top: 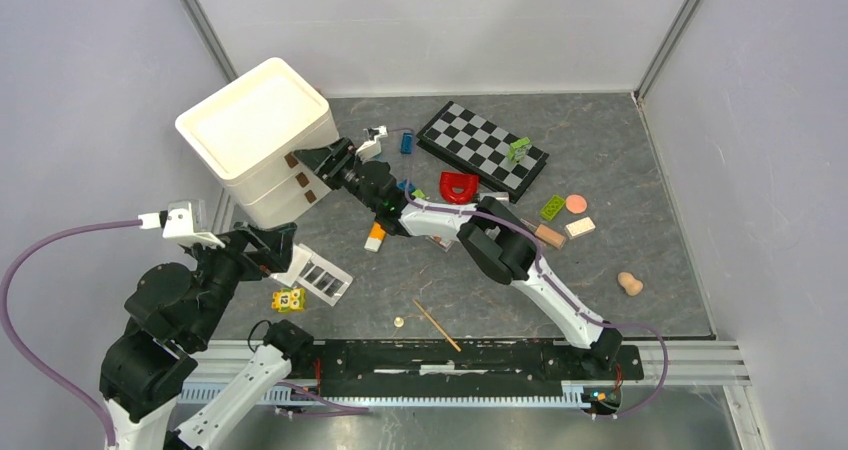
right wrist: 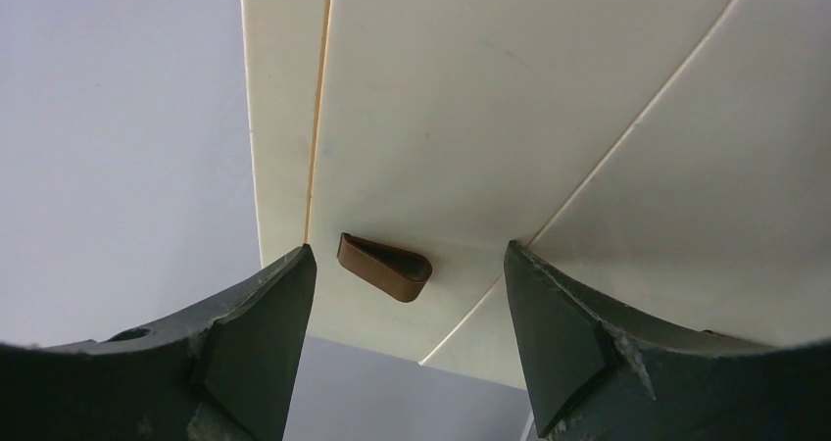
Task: Organize the makeup
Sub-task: Open the drawer in the storage box.
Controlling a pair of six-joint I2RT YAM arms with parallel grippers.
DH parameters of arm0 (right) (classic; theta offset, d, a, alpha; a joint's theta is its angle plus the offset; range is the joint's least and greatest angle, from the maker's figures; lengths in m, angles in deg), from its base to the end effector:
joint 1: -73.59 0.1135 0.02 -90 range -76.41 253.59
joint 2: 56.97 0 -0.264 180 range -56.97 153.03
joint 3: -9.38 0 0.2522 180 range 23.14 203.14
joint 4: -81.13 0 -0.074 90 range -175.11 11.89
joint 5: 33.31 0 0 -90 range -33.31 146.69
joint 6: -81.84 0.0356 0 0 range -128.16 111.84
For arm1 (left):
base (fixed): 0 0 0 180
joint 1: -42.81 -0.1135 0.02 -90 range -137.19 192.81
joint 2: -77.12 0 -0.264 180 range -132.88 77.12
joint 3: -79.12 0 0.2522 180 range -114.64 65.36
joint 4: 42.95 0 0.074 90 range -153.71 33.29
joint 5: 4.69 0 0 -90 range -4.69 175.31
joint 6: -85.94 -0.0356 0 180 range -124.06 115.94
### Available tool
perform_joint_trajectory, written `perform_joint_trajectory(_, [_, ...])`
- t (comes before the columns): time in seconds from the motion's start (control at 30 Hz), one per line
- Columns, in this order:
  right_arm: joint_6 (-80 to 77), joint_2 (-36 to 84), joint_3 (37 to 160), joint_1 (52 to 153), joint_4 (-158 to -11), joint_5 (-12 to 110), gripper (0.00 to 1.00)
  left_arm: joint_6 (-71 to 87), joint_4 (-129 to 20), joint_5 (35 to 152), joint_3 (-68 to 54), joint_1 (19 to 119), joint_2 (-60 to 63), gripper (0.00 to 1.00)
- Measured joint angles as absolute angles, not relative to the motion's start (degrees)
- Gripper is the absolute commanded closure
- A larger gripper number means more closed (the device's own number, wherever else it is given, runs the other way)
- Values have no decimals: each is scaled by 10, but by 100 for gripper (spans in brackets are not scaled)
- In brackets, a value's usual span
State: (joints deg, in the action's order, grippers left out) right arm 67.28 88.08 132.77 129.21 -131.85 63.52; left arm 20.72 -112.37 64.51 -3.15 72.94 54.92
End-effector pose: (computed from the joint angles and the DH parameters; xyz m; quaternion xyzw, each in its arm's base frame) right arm 0.3299 0.4746 0.1931 0.1543 0.6154 0.6870 0.3542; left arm 0.0126 0.0073 0.4144 -0.0817 0.7545 -0.1713 0.6283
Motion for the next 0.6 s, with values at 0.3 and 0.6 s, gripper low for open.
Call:
perform_joint_trajectory(0.3, [688,900,1354,1299,-1313,653,31,207,-1124,645,-31,729,549,0])
perform_joint_trajectory(0.6, [700,902,1355,1307,-1335,656,31,207,-1124,645,-31,729,549,0])
